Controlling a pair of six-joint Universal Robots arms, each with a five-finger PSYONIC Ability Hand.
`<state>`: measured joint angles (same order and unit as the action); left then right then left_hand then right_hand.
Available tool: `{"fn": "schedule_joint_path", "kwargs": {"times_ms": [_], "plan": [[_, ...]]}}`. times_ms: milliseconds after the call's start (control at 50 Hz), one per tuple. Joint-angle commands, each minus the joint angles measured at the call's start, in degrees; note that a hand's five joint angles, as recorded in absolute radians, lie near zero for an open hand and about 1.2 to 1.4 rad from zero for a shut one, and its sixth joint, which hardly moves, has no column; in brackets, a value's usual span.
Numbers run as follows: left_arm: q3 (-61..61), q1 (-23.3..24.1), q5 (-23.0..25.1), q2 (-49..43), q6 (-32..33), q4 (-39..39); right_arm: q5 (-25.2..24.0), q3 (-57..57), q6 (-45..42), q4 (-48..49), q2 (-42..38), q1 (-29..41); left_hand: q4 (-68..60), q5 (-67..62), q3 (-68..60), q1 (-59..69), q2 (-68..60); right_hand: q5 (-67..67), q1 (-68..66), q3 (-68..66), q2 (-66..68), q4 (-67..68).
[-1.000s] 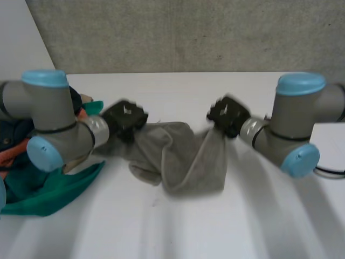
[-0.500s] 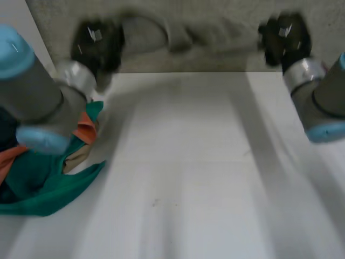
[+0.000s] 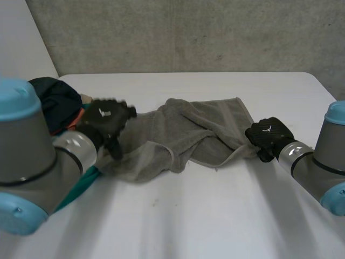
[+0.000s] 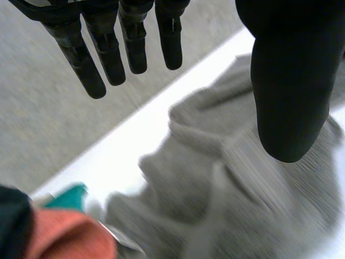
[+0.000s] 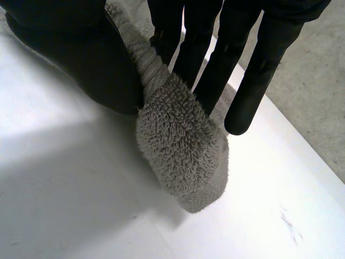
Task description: Fold the laundry.
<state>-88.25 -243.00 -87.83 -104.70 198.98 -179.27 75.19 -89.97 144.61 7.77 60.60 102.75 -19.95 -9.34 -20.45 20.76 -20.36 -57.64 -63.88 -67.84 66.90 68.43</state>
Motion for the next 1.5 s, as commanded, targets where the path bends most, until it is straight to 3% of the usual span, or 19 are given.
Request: {"fn": "schedule_joint_path", "kwargs": {"times_ms": [20, 120, 200, 360, 500, 560, 660, 760, 920, 960, 980, 1040, 1100, 1140, 1280, 1360, 1440, 1500], "plan": [[13.08, -3.09, 4.86, -7.87, -0.17, 8.31, -0.22, -0.56, 1.73, -0.12, 1.45, 0.17, -1.2, -1.8, -0.69, 0.38, -0.78, -12.36, -16.12, -12.16, 13.1, 11.57], [26.08, -5.28, 7.84, -19.98, -0.08, 22.17, 0.04, -0.65, 1.73, -0.21, 1.62, -0.09, -3.56, -4.16, -3.05, 2.74, -3.14, -12.36, -16.12, -12.16, 13.1, 11.57], [31.98, -6.08, 10.91, -26.32, -0.17, 27.21, -0.04, -0.65, 1.73, -0.3, 1.54, -0.27, -2.04, -2.65, -1.54, 1.23, -1.63, -12.36, -16.12, -12.16, 13.1, 11.57], [34.98, -6.34, 20.49, -32.84, -0.44, 23.1, 0.22, -0.47, 1.47, -1.44, 1.27, -0.36, 0.31, -0.29, 0.82, -1.13, 0.73, -12.36, -16.12, -12.16, 13.1, 11.57], [35.16, -5.55, 20.42, -34.95, -0.61, 20.37, 0.13, -0.38, 1.47, -2.05, 1.36, -0.71, -0.69, -1.3, -0.18, -0.12, -0.27, -12.36, -16.12, -12.16, 13.1, 11.57], [35.16, -5.2, 19.63, -35.74, -0.7, 19.31, 0.22, -0.21, 1.38, -2.14, 1.27, -0.97, -9.06, -9.67, -8.55, 8.25, -8.65, -12.36, -16.12, -12.16, 13.1, 11.57], [35.51, -5.11, 17.97, -35.66, -0.09, 19.49, 0.22, 0.75, 1.38, -2.67, 1.71, -2.02, -59.97, -60.57, -59.46, 59.15, -59.55, -12.36, -16.12, -12.16, 13.1, 11.57], [34.73, -5.2, 13.04, -28.47, 0.71, 21.68, 0.04, 4.18, 0.59, -7.23, 5.04, -4.04, -60.05, -60.66, -59.55, 59.24, -59.64, -12.36, -16.12, -12.16, 13.1, 11.57], [30.07, -3.79, 8.3, -2.02, 3.51, 22.83, -1.27, 19.9, 1.11, -24.89, 16.29, -9.23, -60.05, -60.66, -59.55, 59.24, -59.64, -12.36, -16.12, -12.16, 13.1, 11.57], [30.15, -3.97, 5.67, 4.05, 5.27, 23.61, -2.06, 25.0, 2.43, -29.29, 17.88, -10.81, -60.05, -60.66, -59.55, 59.24, -59.64, -12.36, -16.12, -12.16, 13.1, 11.57], [30.67, -4.14, 1.56, 6.42, 7.63, 26.05, -2.67, 27.89, 2.87, -32.17, 18.14, -11.77, -60.05, -60.66, -59.55, 59.24, -59.64, -12.36, -16.12, -12.16, 13.1, 11.57], [31.99, -3.36, -4.43, 6.88, 13.16, 34.47, -3.56, 31.86, 2.61, -38.23, 18.06, -13.27, -60.05, -60.66, -59.55, 59.24, -59.64, -12.36, -16.12, -12.16, 13.1, 11.57], [30.95, -2.48, -4.81, 5.49, 16.08, 41.52, -4.44, 33.19, 0.16, -42.47, 16.31, -14.15, -60.05, -60.66, -59.55, 59.24, -59.64, -12.36, -16.12, -12.16, 13.1, 11.57], [29.81, -3.0, -4.28, 3.64, 16.18, 41.99, -4.53, 33.02, -2.3, -43.45, 15.08, -13.89, -60.05, -60.66, -59.55, 59.24, -59.64, -12.36, -16.12, -12.16, 13.1, 11.57], [29.88, -7.57, 0.55, -9.01, 15.56, 34.09, -1.46, 32.05, -7.41, -43.1, 6.73, -10.47, -60.05, -60.66, -59.55, 59.24, -59.64, -12.36, -16.12, -12.16, 13.1, 11.57], [34.71, -8.1, 3.8, -16.31, 15.47, 22.85, 1.09, 34.5, -5.39, -35.83, 1.2, -6.87, -60.05, -60.66, -59.55, 59.24, -59.64, -12.36, -16.12, -12.16, 13.1, 11.57], [42.7, -8.19, 7.5, -21.67, 15.74, 6.69, 5.48, 40.82, -0.04, -18.98, -2.77, -4.14, -60.05, -60.66, -59.55, 59.24, -59.64, -12.36, -16.12, -12.16, 13.1, 11.57], [48.77, -8.28, 5.75, -24.14, 15.3, -7.29, 9.53, 44.17, 6.28, -2.54, -3.21, -3.61, -60.05, -60.66, -59.55, 59.24, -59.64, -12.36, -16.12, -12.16, 13.1, 11.57]]}}
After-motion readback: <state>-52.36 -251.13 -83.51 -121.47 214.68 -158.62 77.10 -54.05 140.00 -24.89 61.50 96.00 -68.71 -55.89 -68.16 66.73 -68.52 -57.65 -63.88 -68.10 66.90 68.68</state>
